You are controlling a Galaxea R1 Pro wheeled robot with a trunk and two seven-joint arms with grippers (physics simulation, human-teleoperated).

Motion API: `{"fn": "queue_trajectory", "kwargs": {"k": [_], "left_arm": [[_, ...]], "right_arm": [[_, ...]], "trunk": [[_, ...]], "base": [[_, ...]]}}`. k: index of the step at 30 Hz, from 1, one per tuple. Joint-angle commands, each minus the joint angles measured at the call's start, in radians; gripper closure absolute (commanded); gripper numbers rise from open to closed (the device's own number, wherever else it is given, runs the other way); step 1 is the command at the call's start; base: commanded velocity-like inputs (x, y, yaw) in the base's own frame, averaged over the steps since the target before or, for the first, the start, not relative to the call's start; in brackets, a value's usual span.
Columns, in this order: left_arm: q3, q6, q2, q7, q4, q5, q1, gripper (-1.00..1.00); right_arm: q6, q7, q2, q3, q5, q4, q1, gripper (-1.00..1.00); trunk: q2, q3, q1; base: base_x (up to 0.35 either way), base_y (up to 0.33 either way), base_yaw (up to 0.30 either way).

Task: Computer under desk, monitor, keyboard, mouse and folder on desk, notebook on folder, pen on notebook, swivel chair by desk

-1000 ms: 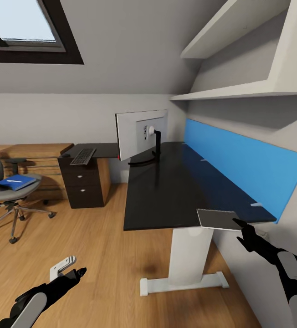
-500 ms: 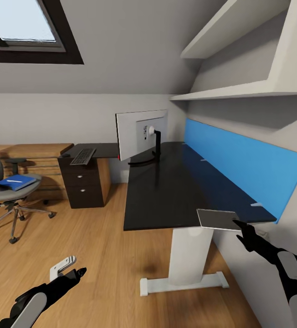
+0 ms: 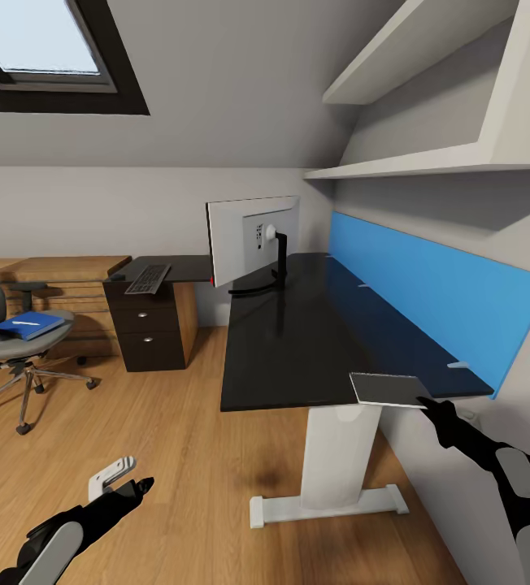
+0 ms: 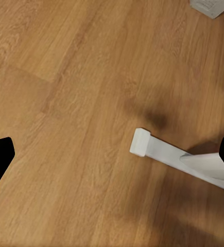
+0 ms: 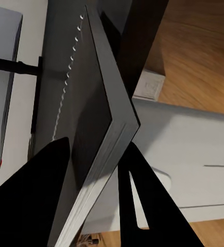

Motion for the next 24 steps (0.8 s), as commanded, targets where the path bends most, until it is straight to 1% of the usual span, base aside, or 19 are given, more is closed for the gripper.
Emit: {"fn": "queue_trajectory", "kwargs": {"k": [1,2,13,16,18,20,22,24], "left_arm": [[-0.002,0.0,0.001,0.01,-0.002,0.011,-0.001,-1.0],[-0.002,0.0,0.001,0.01,-0.002,0.011,-0.001,-1.0],[-0.004,0.0,0.0,0.012,-0.002,0.01,-0.001,-1.0],[-0.004,0.0,0.0,0.012,-0.002,0.01,-0.001,-1.0],[-0.004,0.0,0.0,0.012,-0.002,0.01,-0.001,-1.0],[-0.004,0.0,0.0,0.012,0.0,0.01,-0.001,-1.0],[-0.004,0.0,0.0,0.012,0.001,0.01,-0.001,-1.0],[-0.004,0.0,0.0,0.011,0.001,0.009,-0.001,-1.0]], "right_arm": [[0.005,0.002,0.001,-0.004,0.009,0.001,-0.001,1.0],[0.005,0.002,0.001,-0.004,0.009,0.001,-0.001,1.0],[0.015,0.011,0.003,-0.003,0.006,-0.006,-0.001,1.0],[0.019,0.016,0.003,0.014,0.006,-0.017,-0.001,1.0],[0.02,0.024,0.003,0.044,0.006,-0.031,-0.001,1.0],[0.019,0.051,0.003,0.084,0.005,-0.05,-0.001,1.0],[0.02,0.067,0.003,0.094,0.005,-0.056,-0.001,1.0],[0.021,0.079,0.003,0.101,0.004,-0.06,-0.001,1.0]], "trunk": [[-0.001,-0.001,0.0],[-0.001,-0.001,0.0],[0.076,0.033,-0.042],[0.097,0.043,-0.054],[0.111,0.049,-0.061],[0.125,0.055,-0.069],[0.139,0.062,-0.077],[0.139,0.062,-0.077]], "base": [[0.0,0.0,0.0],[0.0,0.0,0.0],[0.0,0.0,0.0],[0.0,0.0,0.0],[0.0,0.0,0.0],[0.0,0.0,0.0],[0.0,0.0,0.0],[0.0,0.0,0.0]]}}
